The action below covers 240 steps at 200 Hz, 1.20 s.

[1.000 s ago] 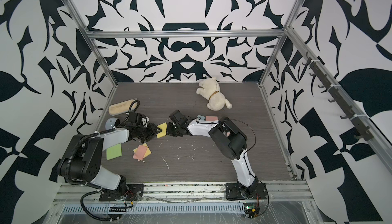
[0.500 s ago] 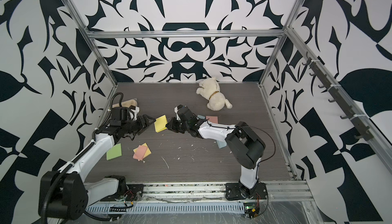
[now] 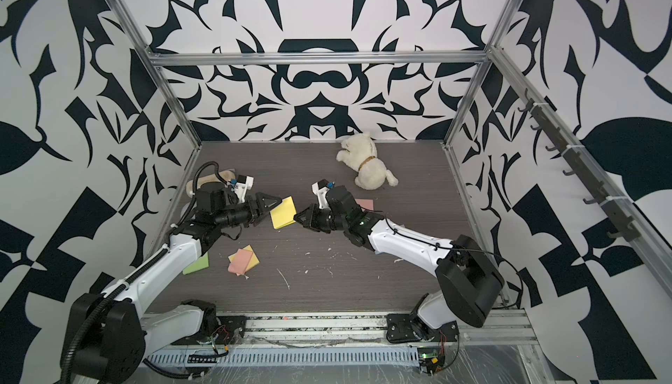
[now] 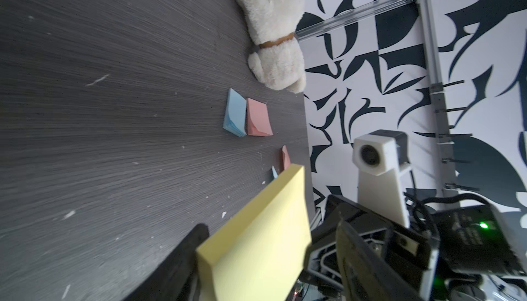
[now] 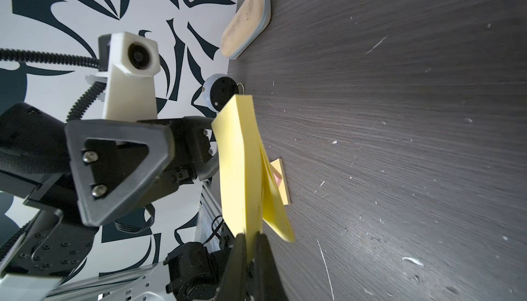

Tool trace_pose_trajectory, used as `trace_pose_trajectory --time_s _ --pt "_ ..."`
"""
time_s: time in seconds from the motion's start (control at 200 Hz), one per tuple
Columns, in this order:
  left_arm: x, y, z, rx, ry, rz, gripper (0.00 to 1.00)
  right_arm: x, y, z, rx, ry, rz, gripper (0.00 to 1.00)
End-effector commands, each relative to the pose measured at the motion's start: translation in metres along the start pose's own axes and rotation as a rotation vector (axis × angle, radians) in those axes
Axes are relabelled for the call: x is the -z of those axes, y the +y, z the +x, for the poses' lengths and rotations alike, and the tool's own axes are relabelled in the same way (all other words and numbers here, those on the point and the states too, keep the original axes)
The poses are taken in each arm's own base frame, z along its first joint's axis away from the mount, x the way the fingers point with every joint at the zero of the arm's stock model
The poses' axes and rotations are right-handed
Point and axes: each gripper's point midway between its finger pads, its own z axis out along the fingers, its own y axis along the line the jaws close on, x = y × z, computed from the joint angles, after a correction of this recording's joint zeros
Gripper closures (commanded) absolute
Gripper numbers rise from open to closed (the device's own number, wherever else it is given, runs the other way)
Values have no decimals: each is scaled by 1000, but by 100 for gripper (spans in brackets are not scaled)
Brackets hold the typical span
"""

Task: Tear off pages from different memo pads
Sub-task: Pick up the memo pad from the center of the board.

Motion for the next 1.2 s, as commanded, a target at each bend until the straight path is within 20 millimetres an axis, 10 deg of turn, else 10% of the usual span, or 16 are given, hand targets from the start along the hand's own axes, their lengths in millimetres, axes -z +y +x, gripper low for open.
trace_pose_trajectory --time_s 0.0,0.64,0.695,0.785,0.91,1.195 --pt "-1 -16 -3 -22 -6 84 30 10 27 -1 -16 -9 -105 100" --pt "-7 -21 11 -58 88 140 88 13 32 3 -74 8 -148 100" --pt "-7 -19 10 -54 88 122 96 16 31 4 -45 17 -140 88" --pt "-6 -13 11 -53 100 88 100 28 15 7 110 29 -9 62" --pt "-11 -2 21 -72 144 43 100 48 -24 15 560 60 369 52" --pt "-28 -1 58 -136 232 13 100 19 16 58 1007 85 343 41"
